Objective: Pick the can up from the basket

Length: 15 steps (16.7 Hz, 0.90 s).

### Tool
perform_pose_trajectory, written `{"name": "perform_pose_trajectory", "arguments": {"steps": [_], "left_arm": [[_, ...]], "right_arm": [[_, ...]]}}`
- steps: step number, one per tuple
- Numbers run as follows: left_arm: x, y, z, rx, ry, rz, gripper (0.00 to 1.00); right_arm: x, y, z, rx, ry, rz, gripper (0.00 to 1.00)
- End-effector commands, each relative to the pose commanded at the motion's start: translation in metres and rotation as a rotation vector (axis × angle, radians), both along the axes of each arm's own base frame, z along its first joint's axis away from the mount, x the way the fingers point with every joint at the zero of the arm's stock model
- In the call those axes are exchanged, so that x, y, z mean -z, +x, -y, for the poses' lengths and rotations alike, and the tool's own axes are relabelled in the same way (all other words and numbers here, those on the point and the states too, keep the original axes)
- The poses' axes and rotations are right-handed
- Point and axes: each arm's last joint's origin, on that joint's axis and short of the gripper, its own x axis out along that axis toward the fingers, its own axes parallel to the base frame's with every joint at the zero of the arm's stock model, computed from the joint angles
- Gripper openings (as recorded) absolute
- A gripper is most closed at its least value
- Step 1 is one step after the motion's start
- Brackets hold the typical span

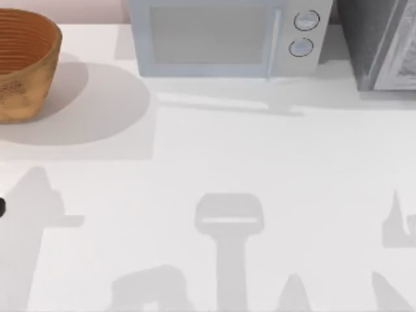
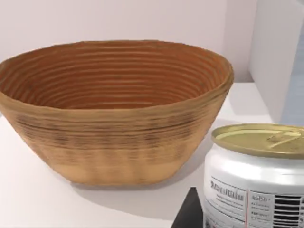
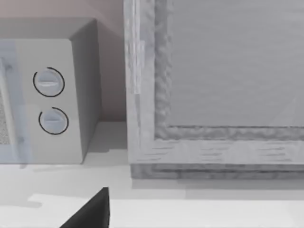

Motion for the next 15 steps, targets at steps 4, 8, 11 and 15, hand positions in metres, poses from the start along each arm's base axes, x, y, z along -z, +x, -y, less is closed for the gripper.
{"name": "perform_pose_trajectory", "arguments": {"steps": [4, 8, 11, 15], "left_arm": [[0.046, -0.01, 0.002, -0.001, -0.015, 0.137, 0.0], [0.058, -0.01, 0.003, -0.001, -0.021, 0.18, 0.0], [0.058, -0.01, 0.003, -0.001, -0.021, 0.18, 0.0], [0.054, -0.009, 0.003, 0.007, -0.02, 0.179, 0.0]], "right_arm": [[0.0, 0.0, 0.0, 0.0, 0.0, 0.0, 1.0], [0.0, 0.0, 0.0, 0.0, 0.0, 0.0, 1.0], [0.0, 0.0, 0.0, 0.0, 0.0, 0.0, 1.0], [0.0, 0.0, 0.0, 0.0, 0.0, 0.0, 1.0]]}}
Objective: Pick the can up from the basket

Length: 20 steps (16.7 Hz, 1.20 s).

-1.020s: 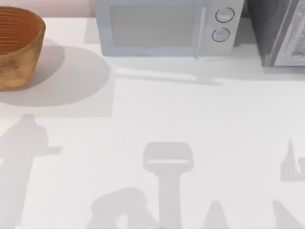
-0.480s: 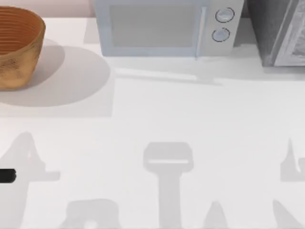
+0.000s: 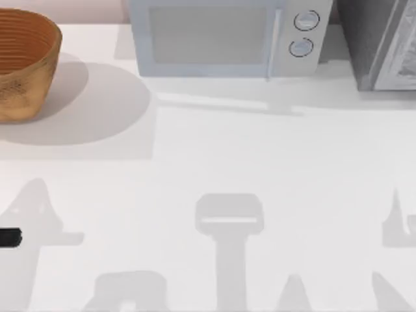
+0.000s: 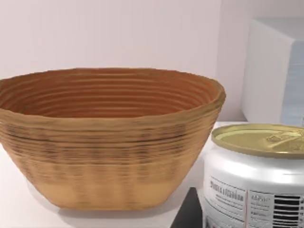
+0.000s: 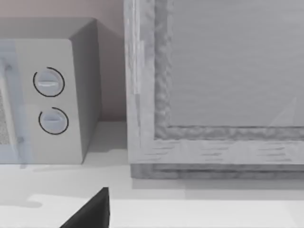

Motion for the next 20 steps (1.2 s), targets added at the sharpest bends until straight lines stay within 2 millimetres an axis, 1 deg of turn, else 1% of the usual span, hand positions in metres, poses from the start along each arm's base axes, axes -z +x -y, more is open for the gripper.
{"name": "perform_pose_trajectory", "arguments": {"steps": [2, 4, 7, 10, 13, 15, 16, 18, 20], "left_arm": [[-0.011, 0.003, 0.001, 0.031, -0.001, 0.008, 0.0], [-0.025, 0.009, 0.003, 0.088, -0.002, 0.012, 0.0], [-0.05, 0.028, 0.008, 0.215, -0.006, 0.011, 0.0], [-0.072, 0.061, 0.015, 0.38, -0.012, 0.003, 0.0], [-0.083, 0.107, 0.026, 0.57, -0.019, -0.009, 0.0], [-0.081, 0.142, 0.034, 0.704, -0.024, -0.017, 0.0], [-0.077, 0.16, 0.039, 0.772, -0.027, -0.021, 0.0], [-0.062, 0.195, 0.049, 0.909, -0.03, -0.027, 0.0], [-0.039, 0.227, 0.059, 1.042, -0.032, -0.031, 0.0]], "right_arm": [[0.0, 0.0, 0.0, 0.0, 0.0, 0.0, 1.0], [0.0, 0.0, 0.0, 0.0, 0.0, 0.0, 1.0], [0.0, 0.0, 0.0, 0.0, 0.0, 0.0, 1.0], [0.0, 0.0, 0.0, 0.0, 0.0, 0.0, 1.0], [0.0, 0.0, 0.0, 0.0, 0.0, 0.0, 1.0], [0.0, 0.0, 0.0, 0.0, 0.0, 0.0, 1.0], [0.0, 0.0, 0.0, 0.0, 0.0, 0.0, 1.0], [0.0, 0.0, 0.0, 0.0, 0.0, 0.0, 1.0], [0.0, 0.0, 0.0, 0.0, 0.0, 0.0, 1.0]]}}
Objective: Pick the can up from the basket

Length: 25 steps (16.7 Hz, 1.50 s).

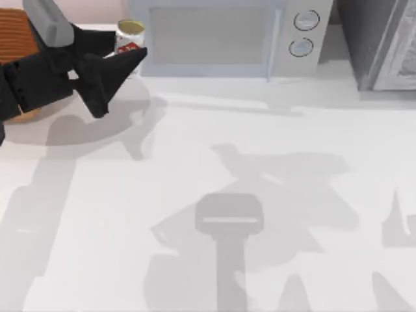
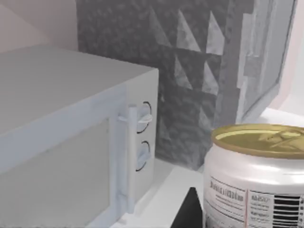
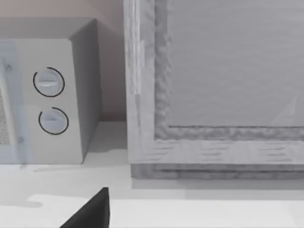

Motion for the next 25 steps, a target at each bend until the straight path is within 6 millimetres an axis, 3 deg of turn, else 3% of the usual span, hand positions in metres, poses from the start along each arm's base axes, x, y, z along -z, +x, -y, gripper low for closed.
{"name": "perform_pose_trajectory", "arguments": {"steps": [5, 9, 12, 14, 19, 25], "left_arm": [[0.081, 0.057, 0.023, 0.29, -0.002, 0.005, 0.0], [0.145, 0.076, 0.034, 0.455, -0.002, 0.022, 0.0], [0.176, 0.08, 0.038, 0.522, -0.002, 0.036, 0.0], [0.185, 0.08, 0.038, 0.54, -0.001, 0.042, 0.0], [0.186, 0.08, 0.038, 0.54, -0.001, 0.042, 0.0], [0.186, 0.08, 0.038, 0.54, -0.001, 0.042, 0.45]], "right_arm": [[0.0, 0.0, 0.0, 0.0, 0.0, 0.0, 1.0], [0.0, 0.0, 0.0, 0.0, 0.0, 0.0, 1.0], [0.0, 0.0, 0.0, 0.0, 0.0, 0.0, 1.0], [0.0, 0.0, 0.0, 0.0, 0.0, 0.0, 1.0], [0.0, 0.0, 0.0, 0.0, 0.0, 0.0, 1.0], [0.0, 0.0, 0.0, 0.0, 0.0, 0.0, 1.0]]}}
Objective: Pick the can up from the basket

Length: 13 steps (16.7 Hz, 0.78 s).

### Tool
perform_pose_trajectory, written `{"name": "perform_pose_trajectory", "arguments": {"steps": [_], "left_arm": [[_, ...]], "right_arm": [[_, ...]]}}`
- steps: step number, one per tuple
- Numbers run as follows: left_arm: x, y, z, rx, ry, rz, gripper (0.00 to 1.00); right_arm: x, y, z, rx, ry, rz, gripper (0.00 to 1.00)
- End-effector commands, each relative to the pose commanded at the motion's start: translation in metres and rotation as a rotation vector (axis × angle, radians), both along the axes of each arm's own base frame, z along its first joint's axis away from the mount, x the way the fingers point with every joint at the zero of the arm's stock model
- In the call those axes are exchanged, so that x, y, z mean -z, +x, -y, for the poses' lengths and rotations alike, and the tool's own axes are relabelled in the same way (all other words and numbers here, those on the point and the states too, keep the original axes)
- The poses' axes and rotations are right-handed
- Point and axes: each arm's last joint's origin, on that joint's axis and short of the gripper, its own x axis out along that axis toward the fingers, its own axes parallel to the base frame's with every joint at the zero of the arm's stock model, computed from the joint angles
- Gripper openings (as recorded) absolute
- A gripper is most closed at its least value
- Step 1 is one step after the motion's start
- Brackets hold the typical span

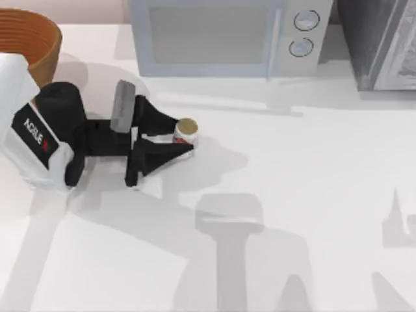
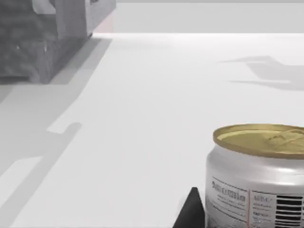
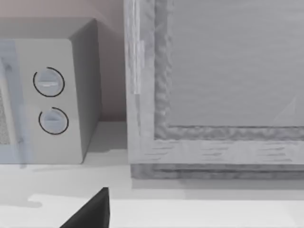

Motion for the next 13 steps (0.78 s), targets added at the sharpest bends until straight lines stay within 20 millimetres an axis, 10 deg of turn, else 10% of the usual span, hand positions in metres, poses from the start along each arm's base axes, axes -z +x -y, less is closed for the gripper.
{"name": "perform_pose_trajectory", "arguments": {"steps": [7, 13], "left_arm": [[0.0, 0.0, 0.0, 0.0, 0.0, 0.0, 0.98], [0.0, 0.0, 0.0, 0.0, 0.0, 0.0, 1.0]], "right_arm": [[0.0, 0.0, 0.0, 0.0, 0.0, 0.0, 1.0], [0.0, 0.0, 0.0, 0.0, 0.0, 0.0, 1.0]]}}
